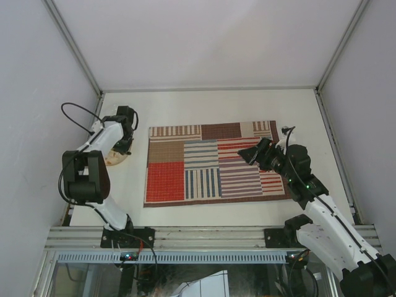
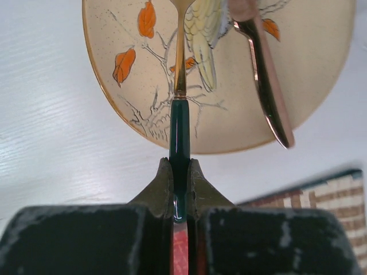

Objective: Set the dinner table for one person
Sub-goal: Pick up the fork at the center of the board, then place the fork on the napkin.

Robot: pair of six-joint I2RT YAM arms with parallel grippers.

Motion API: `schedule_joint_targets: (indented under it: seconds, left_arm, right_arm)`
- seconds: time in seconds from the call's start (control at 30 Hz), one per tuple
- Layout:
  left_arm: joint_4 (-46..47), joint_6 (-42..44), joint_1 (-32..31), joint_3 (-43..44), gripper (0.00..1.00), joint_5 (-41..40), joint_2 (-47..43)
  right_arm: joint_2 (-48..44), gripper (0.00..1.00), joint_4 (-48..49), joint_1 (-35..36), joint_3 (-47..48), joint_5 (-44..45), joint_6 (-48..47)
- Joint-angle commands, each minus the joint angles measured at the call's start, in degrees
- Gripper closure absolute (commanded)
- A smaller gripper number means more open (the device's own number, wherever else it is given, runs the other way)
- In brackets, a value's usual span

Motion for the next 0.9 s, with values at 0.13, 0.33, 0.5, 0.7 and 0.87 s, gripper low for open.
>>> schedule_joint_targets:
  seconds: [0.13,0.33,0.5,0.7,0.87]
  left_arm:
    - [0.33,1.99,-8.69,-2.0,1.0,-9.3,-10.62]
    - [6.72,11.23,-16.19,-5.37,1.0,-5.37,-13.35]
    - [15.82,20.17,-20.56,-10.61,1.0,1.07,-15.37]
    - [26.77,29.1,-24.0,-16.98,1.0,10.79,-16.68]
    - [28.5,35.85,-29.13,-16.82,1.0,16.13,-14.07]
  right_arm:
    - [1.18,0.14,3.48,0.44,-0.31,-0.14,0.05]
    - [2.5,0.15,5.06,0.45,-0.11,-0.8,0.48]
    - [1.63,0.15,3.78,0.36,-0.01,3.12,0.5]
    - [4.11,0.15,2.77,-3.39,-0.26,8.71,-0.24]
    - [9.17,0.15,5.17,-7.09,-0.72,8.3,0.4]
